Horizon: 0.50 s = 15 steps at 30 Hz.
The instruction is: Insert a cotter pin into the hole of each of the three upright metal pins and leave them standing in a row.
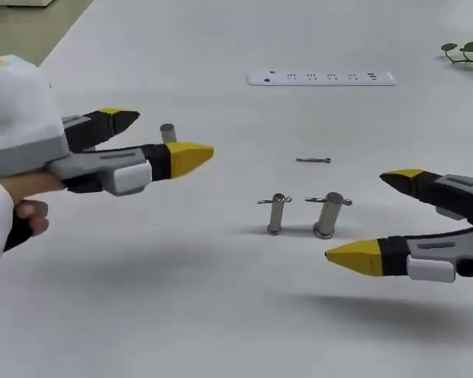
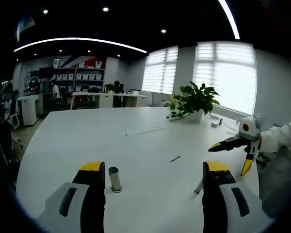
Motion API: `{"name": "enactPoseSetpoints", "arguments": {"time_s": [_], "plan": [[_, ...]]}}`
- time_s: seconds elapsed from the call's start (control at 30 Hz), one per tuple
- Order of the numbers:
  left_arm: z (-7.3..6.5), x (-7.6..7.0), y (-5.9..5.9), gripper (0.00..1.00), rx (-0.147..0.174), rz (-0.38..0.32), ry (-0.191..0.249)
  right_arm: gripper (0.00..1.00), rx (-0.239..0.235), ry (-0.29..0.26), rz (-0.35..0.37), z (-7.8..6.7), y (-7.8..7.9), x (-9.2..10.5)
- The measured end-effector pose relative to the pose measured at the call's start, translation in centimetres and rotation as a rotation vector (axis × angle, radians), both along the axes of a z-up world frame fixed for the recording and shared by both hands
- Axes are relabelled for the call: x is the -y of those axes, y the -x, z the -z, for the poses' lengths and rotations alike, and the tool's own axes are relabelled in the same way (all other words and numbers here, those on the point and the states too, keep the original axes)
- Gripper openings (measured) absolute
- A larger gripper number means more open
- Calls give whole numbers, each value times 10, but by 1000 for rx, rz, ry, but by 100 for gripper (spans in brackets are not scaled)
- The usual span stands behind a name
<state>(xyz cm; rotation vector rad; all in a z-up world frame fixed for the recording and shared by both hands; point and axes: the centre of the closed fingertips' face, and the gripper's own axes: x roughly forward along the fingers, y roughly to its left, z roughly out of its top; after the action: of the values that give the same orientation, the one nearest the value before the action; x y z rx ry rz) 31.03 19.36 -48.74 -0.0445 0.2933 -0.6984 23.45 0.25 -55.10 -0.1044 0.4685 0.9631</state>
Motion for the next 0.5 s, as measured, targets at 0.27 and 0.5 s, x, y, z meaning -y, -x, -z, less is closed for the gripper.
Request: {"name": "enactPoseSetpoints", "arguments": {"time_s": [0.27, 0.5], "plan": [[19, -7, -35, 81, -15, -45, -75, 98, -4, -8, 20, 1, -2, 3], [35, -6, -50, 78, -50, -42, -95, 96, -11, -10, 28, 3, -4, 5]]}}
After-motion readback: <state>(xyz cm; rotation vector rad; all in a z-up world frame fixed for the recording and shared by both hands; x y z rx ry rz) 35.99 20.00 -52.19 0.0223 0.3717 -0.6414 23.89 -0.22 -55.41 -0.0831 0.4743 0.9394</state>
